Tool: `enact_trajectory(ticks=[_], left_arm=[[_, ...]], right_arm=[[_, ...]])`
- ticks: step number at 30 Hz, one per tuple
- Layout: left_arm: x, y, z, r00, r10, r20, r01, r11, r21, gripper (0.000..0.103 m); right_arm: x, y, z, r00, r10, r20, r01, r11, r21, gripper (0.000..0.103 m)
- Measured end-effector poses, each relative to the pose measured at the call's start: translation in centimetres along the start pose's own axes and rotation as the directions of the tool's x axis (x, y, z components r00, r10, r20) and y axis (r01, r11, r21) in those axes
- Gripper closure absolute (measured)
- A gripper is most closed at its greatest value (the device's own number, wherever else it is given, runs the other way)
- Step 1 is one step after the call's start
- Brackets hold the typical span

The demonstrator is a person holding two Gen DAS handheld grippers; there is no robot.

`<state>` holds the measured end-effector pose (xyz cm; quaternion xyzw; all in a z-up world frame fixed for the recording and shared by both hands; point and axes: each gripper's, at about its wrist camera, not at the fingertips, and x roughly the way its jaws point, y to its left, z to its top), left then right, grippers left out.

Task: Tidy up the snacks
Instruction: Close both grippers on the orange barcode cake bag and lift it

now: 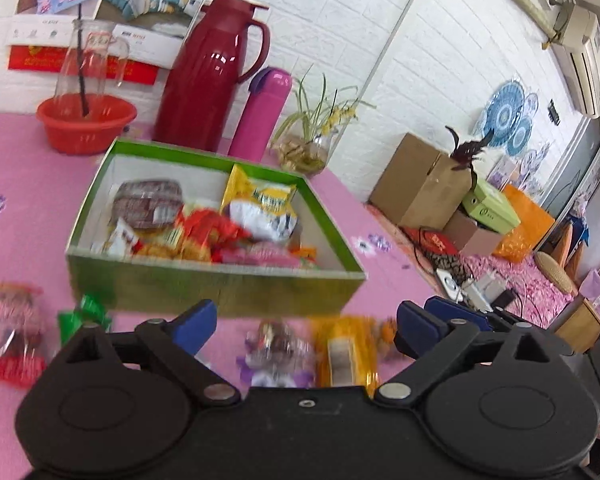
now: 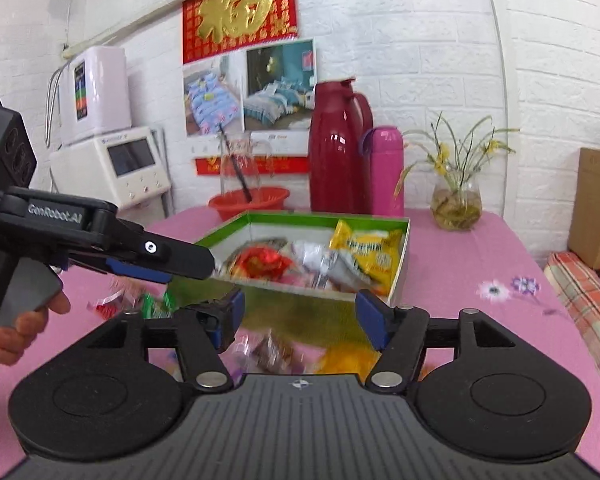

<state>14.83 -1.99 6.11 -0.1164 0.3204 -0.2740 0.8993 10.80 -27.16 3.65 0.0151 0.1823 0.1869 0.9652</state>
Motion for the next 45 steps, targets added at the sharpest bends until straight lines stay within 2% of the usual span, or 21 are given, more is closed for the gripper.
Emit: enact_trajectory(ticks=[4, 8, 12, 16, 17, 19, 20, 22, 27, 30, 35, 37, 41, 42, 43, 44, 45], left_arm=[[-1.0, 0.4, -2.9, 0.999, 0.013, -0.031, -0.014, 1.000, -0.018, 0.000], [-1.4, 1.0, -5.1, 0.998, 0.010, -0.056, -0.013, 0.998, -0.055, 0.000], [-1.6, 1.4, -6.0, 0.997, -0.013, -0.077, 0.007, 0.996, -0.087, 0.000], [-2.1, 1.1, -5.9, 0.998, -0.014, -0.068, 0.008, 0.997, -0.078, 0.000], [-2.3, 1.0, -5.8, 0.998, -0.019, -0.066, 0.014, 0.997, -0.074, 0.000], [-2.4, 0.6, -5.7, 0.997, -0.032, -0.066, 0.028, 0.998, -0.060, 0.000], [-2.4, 0.4, -5.6, 0.997, -0.040, -0.067, 0.037, 0.998, -0.053, 0.000], [-2.2, -0.2, -5.6, 0.995, -0.068, -0.072, 0.065, 0.997, -0.036, 0.000], [0.5, -2.2, -5.3, 0.979, -0.152, -0.136, 0.152, 0.988, -0.016, 0.000], [2.9, -4.0, -5.6, 0.965, -0.182, -0.190, 0.187, 0.982, 0.006, 0.000], [6.8, -5.8, -6.3, 0.945, -0.183, -0.270, 0.195, 0.981, 0.018, 0.000], [8.0, -5.8, -6.3, 0.943, -0.171, -0.287, 0.183, 0.983, 0.015, 0.001], [9.2, -5.2, -6.3, 0.944, -0.158, -0.291, 0.165, 0.986, -0.002, 0.019], [9.2, -5.1, -6.2, 0.946, -0.153, -0.287, 0.159, 0.987, -0.002, 0.030], [9.3, -5.0, -6.2, 0.946, -0.146, -0.288, 0.152, 0.988, -0.001, 0.048], [9.3, -4.9, -6.1, 0.946, -0.143, -0.290, 0.149, 0.989, -0.002, 0.062], [9.5, -5.0, -6.1, 0.946, -0.145, -0.291, 0.150, 0.989, -0.005, 0.071]], right_arm=[[-0.9, 0.9, -2.1, 0.998, 0.015, -0.053, -0.015, 1.000, 0.008, 0.002], [-0.3, 1.7, -3.5, 0.995, -0.023, -0.093, 0.022, 1.000, -0.013, 0.002], [2.0, 1.5, -3.7, 0.988, -0.070, -0.135, 0.071, 0.997, 0.003, 0.002], [4.2, 1.0, -3.8, 0.984, -0.098, -0.148, 0.102, 0.994, 0.023, 0.004], [4.7, 0.7, -3.8, 0.983, -0.101, -0.152, 0.106, 0.994, 0.030, 0.010], [5.0, 0.3, -4.1, 0.982, -0.087, -0.169, 0.097, 0.994, 0.052, 0.034], [4.7, 0.1, -4.2, 0.983, -0.076, -0.170, 0.086, 0.995, 0.052, 0.039], [3.7, 0.0, -4.4, 0.983, -0.043, -0.178, 0.050, 0.998, 0.039, 0.041], [0.4, 0.0, -5.6, 0.981, 0.008, -0.192, -0.005, 1.000, 0.015, 0.040], [-1.0, 0.0, -6.2, 0.982, 0.002, -0.189, 0.002, 1.000, 0.021, 0.037], [-1.4, -0.7, -6.7, 0.980, 0.000, -0.201, 0.012, 0.998, 0.061, 0.020], [-1.4, -1.1, -6.8, 0.979, 0.012, -0.205, 0.007, 0.996, 0.092, 0.017], [-1.2, -1.5, -6.9, 0.980, 0.024, -0.198, 0.000, 0.993, 0.120, 0.017], [-1.1, -1.5, -6.9, 0.980, 0.025, -0.196, 0.000, 0.992, 0.123, 0.017], [-1.0, -1.6, -6.9, 0.981, 0.026, -0.195, 0.000, 0.992, 0.128, 0.017], [-0.9, -1.6, -6.9, 0.981, 0.025, -0.192, 0.001, 0.991, 0.135, 0.017], [-0.7, -1.6, -6.9, 0.981, 0.028, -0.190, -0.001, 0.990, 0.141, 0.017]])
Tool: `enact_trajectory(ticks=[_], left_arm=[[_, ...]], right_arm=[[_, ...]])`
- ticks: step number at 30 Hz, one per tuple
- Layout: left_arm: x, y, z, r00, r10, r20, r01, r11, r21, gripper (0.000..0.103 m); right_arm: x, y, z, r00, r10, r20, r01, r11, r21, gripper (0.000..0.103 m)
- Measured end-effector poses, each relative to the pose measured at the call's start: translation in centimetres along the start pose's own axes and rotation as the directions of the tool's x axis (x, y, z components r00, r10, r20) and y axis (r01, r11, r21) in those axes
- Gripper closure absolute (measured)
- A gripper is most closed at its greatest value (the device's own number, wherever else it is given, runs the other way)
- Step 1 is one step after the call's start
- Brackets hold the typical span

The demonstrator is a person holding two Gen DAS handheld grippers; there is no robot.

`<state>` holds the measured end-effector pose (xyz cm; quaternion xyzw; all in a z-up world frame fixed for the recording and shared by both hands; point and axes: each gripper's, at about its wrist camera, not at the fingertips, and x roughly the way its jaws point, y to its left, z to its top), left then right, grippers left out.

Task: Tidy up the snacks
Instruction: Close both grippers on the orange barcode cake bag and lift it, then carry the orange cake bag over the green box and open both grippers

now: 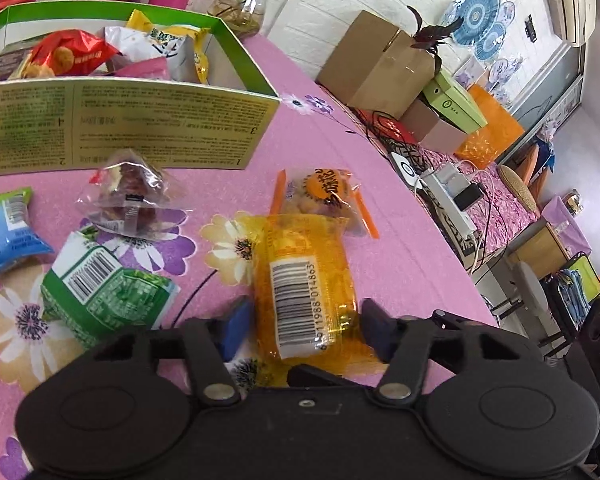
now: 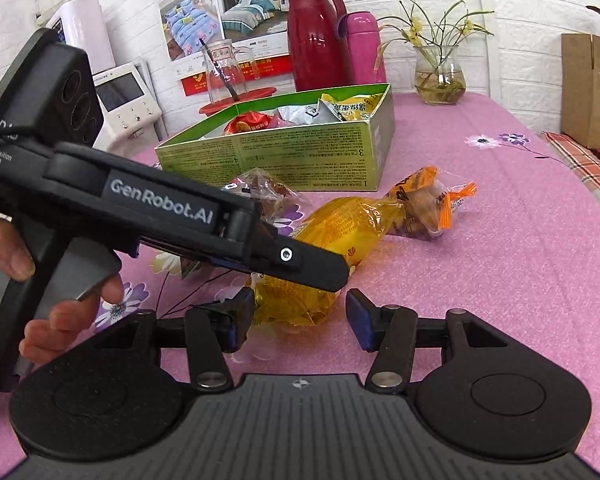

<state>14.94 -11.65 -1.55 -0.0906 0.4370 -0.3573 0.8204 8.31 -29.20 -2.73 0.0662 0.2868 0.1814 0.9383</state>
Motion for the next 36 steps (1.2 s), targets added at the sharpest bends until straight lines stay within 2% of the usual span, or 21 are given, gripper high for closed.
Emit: enact_trajectory(ticks=[1, 2, 7, 13, 22, 29, 35, 36], left_arm=[[0.0, 0.1, 0.0, 1.000, -0.005, 0.000, 0.005, 1.000, -0.006, 0.076], [-0.1, 0.1, -0.1, 1.000, -0.006, 0.001, 0.006, 1.000, -0.009, 0.078], [-1.3, -0.1, -0.4, 0.999, -0.007, 0.047, 0.007, 1.000, -0.008, 0.085], [-4.6, -1.1, 0.8, 0.989, -0.008, 0.148, 0.002, 0.999, 0.040, 0.085], [-7.5, 0.1, 5.7, 0.962, 0.018, 0.272, -0.032, 0.998, 0.045, 0.085], [-6.4, 2.2, 9.9, 0.949, 0.004, 0.316, -0.013, 1.000, 0.026, 0.085], [-4.1, 3.5, 12.1, 0.950, 0.006, 0.312, -0.011, 1.000, 0.016, 0.084], [-3.6, 3.8, 12.3, 0.952, 0.011, 0.306, -0.015, 1.000, 0.010, 0.081]], right_arm=[[0.2, -0.1, 0.0, 1.000, 0.007, 0.003, -0.007, 1.000, 0.005, 0.022], [0.3, -0.1, 0.0, 1.000, 0.020, 0.005, -0.020, 1.000, 0.012, 0.033], [-0.4, 0.9, 0.3, 0.999, -0.002, 0.048, 0.003, 0.999, -0.034, 0.041], [-1.4, 2.0, 2.6, 0.990, 0.020, 0.140, -0.006, 0.995, -0.098, 0.042], [1.2, 2.9, 7.9, 0.965, 0.062, 0.255, -0.015, 0.983, -0.183, 0.042], [3.8, 2.3, 10.7, 0.953, 0.052, 0.298, 0.006, 0.981, -0.192, 0.042], [6.1, 0.8, 11.5, 0.953, 0.038, 0.299, 0.014, 0.986, -0.168, 0.042], [6.7, 0.4, 11.4, 0.955, 0.026, 0.295, 0.024, 0.986, -0.163, 0.042]])
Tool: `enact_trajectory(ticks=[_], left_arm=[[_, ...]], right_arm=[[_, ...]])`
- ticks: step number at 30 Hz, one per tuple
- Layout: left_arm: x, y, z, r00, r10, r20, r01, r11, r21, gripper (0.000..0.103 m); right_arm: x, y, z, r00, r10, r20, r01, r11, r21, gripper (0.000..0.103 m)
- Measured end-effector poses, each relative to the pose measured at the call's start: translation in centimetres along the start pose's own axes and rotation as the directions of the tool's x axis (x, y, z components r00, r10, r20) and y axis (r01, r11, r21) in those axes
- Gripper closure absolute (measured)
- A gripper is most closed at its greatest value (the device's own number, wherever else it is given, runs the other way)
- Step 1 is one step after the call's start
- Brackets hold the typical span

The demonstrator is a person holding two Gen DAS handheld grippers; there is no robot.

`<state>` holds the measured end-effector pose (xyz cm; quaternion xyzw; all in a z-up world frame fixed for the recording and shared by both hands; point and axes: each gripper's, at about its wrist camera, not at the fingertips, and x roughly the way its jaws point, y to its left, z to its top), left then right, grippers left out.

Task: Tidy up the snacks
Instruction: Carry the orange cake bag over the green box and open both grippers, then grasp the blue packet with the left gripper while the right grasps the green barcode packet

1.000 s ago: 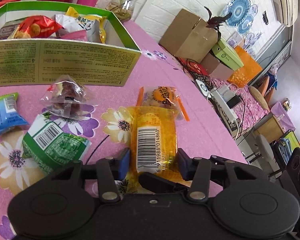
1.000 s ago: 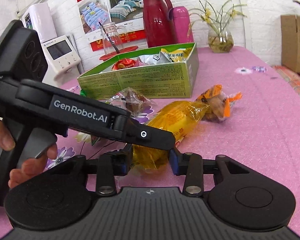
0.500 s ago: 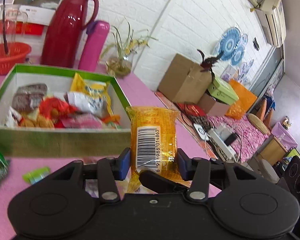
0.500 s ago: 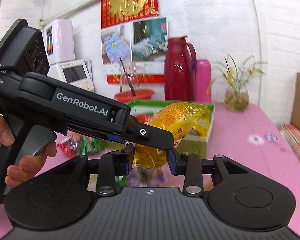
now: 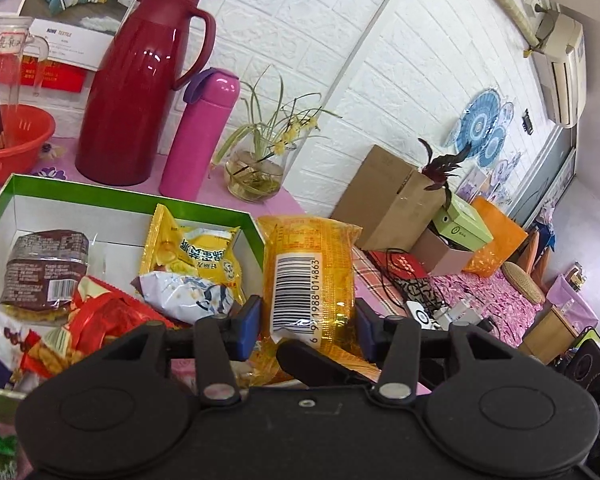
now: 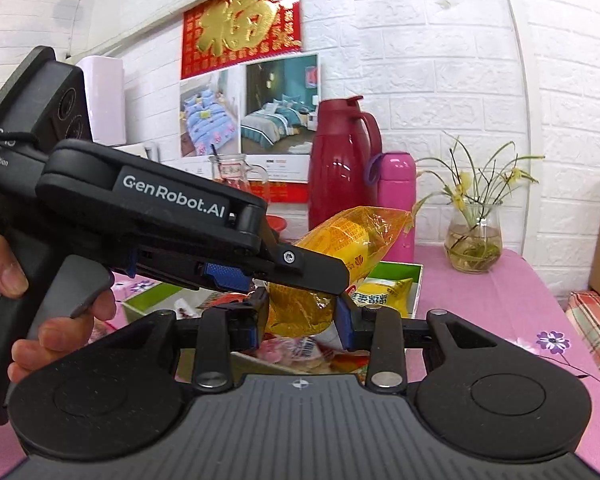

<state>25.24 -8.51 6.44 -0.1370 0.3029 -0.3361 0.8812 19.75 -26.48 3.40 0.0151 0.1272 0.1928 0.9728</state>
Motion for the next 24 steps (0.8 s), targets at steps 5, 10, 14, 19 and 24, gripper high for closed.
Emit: enact_trajectory(ticks=[5, 10, 14, 19, 24], left_arm=[[1.1, 1.4, -0.9, 0.997, 0.082, 0.006, -0.082, 0.997, -0.005, 0.000], [0.8, 2.0, -1.5, 0.995, 0.095, -0.014, -0.095, 0.995, -0.002, 0.000], [-0.5, 1.4, -1.8, 0.996, 0.084, -0.015, -0.084, 0.996, 0.006, 0.000], [-3.4, 0.0, -2.6, 0.998, 0.064, -0.017, -0.064, 0.998, 0.007, 0.000], [-6.6, -0.1, -4.6, 0.998, 0.044, -0.041, -0.045, 0.999, -0.027, 0.000]], right_arm=[[1.6, -1.0, -1.4, 0.988, -0.127, -0.084, 0.128, 0.992, 0.002, 0.004], [0.7, -1.0, -1.3, 0.990, -0.109, -0.089, 0.110, 0.994, 0.013, 0.005], [-0.8, -0.1, -0.4, 0.994, -0.091, -0.057, 0.090, 0.996, -0.008, 0.004], [-4.2, 1.3, 0.0, 0.997, -0.070, -0.012, 0.069, 0.996, -0.052, 0.001], [-8.1, 2.5, -1.0, 0.999, -0.044, -0.030, 0.041, 0.995, -0.088, 0.000]])
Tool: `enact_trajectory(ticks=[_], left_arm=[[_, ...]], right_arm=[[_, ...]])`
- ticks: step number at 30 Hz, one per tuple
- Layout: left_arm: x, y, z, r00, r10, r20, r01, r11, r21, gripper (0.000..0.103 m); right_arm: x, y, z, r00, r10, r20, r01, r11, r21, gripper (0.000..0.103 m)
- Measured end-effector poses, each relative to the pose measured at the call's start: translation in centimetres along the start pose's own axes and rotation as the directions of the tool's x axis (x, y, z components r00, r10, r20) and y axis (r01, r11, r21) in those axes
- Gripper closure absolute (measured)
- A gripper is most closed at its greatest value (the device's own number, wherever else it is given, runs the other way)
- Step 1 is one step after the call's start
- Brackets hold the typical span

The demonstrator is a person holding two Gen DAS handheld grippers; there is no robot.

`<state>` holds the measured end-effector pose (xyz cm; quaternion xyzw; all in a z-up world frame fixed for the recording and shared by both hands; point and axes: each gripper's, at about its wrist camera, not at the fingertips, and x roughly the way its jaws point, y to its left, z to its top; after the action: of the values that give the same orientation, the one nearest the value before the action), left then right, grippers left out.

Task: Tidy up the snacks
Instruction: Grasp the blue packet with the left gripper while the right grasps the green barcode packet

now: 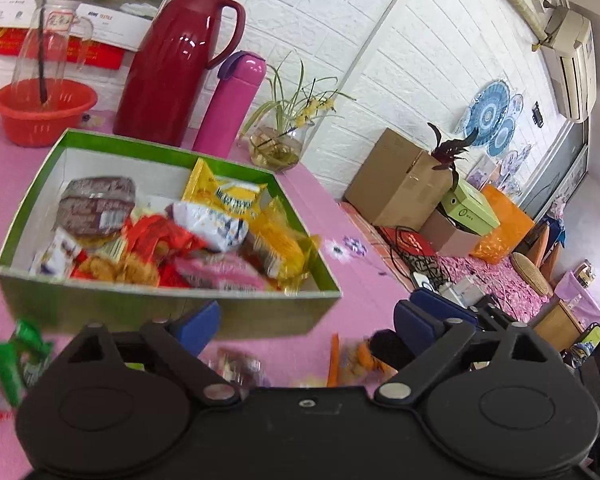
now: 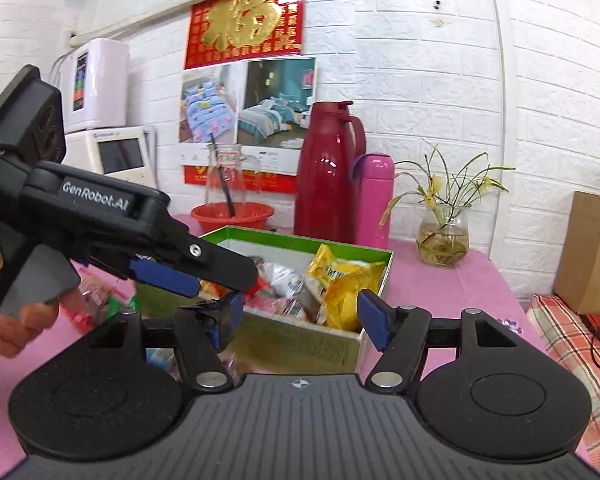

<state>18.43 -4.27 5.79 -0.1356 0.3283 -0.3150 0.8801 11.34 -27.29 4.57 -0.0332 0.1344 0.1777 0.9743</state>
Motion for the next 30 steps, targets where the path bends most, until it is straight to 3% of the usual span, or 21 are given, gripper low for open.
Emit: enact_trajectory(ticks=[8, 16, 26, 28, 30], left_arm=[[-2.8, 0.2, -6.0, 0.996, 0.067, -0.062, -0.066, 0.998, 0.015, 0.000], [-5.7, 2.8, -10.3, 0.988, 0.118, -0.096, -0.121, 0.992, -0.030, 0.000], [-6.9, 5.3, -8.4, 0.985, 0.172, -0.026, -0.174, 0.981, -0.083, 0.000], [-6.2, 5.5, -7.7, 0.984, 0.177, -0.020, -0.178, 0.981, -0.084, 0.000], [-5.0, 5.6, -7.1, 0.982, 0.191, -0.017, -0.191, 0.978, -0.077, 0.000]], right_arm=[[-2.5, 1.9, -3.8, 0.991, 0.032, -0.132, -0.028, 0.999, 0.030, 0.000], [-0.2, 4.8, -4.4, 0.974, 0.125, -0.190, -0.120, 0.992, 0.039, 0.000], [6.2, 7.4, -4.2, 0.957, 0.134, -0.258, -0.151, 0.987, -0.049, 0.007], [6.6, 7.4, -4.1, 0.948, 0.144, -0.282, -0.160, 0.987, -0.033, 0.026], [6.1, 7.3, -4.1, 0.946, 0.148, -0.288, -0.164, 0.986, -0.032, 0.028]])
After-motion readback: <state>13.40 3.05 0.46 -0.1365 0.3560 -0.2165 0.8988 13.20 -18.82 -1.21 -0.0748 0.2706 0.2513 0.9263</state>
